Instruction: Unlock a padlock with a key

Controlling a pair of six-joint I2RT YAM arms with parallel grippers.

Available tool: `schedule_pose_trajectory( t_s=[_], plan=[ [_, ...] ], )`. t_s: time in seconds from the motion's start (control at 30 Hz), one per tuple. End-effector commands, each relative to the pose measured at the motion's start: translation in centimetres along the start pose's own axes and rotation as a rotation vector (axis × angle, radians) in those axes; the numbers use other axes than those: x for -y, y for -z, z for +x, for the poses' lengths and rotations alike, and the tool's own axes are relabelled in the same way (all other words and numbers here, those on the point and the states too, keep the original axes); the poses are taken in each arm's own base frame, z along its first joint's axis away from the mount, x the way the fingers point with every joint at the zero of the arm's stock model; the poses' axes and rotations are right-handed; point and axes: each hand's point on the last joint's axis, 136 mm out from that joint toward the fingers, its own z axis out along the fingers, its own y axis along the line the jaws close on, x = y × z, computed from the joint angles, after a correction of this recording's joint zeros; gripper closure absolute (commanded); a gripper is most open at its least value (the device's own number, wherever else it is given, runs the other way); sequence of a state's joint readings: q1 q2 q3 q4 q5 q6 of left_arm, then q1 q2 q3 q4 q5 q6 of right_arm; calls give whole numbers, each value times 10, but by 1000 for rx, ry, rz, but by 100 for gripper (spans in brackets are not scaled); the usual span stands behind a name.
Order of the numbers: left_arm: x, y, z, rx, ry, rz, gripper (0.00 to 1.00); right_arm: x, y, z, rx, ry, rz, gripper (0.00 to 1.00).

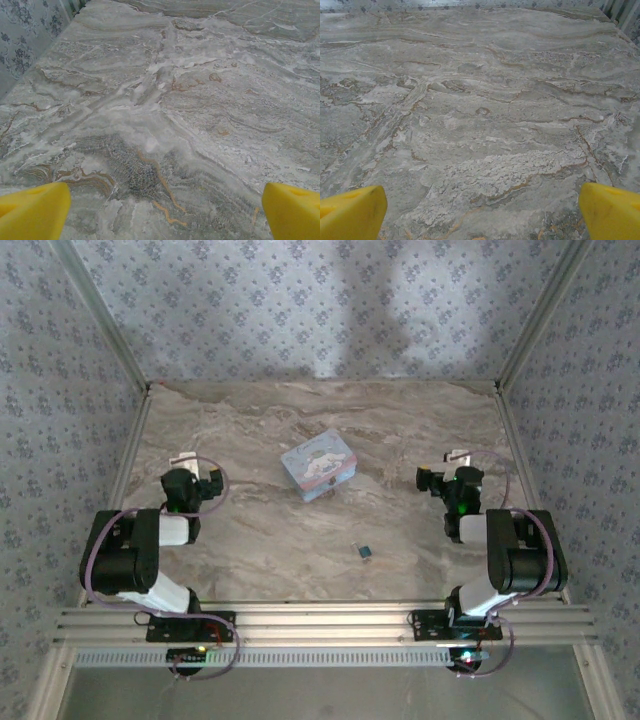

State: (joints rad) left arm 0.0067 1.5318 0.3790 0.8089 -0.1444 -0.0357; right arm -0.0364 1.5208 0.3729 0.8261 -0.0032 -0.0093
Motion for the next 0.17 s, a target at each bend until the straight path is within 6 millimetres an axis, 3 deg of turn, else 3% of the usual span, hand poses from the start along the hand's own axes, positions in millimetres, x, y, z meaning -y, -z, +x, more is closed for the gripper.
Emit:
schedule_pose_trajectory(
  t_s=[0.0, 0.13],
  plan=[
    [2, -2, -16, 47, 20, 13, 2, 2, -3, -5, 5, 17, 17, 0],
    [2, -2, -16, 47, 18, 15, 2, 2, -2, -4, 4, 18, 16, 0]
  ],
)
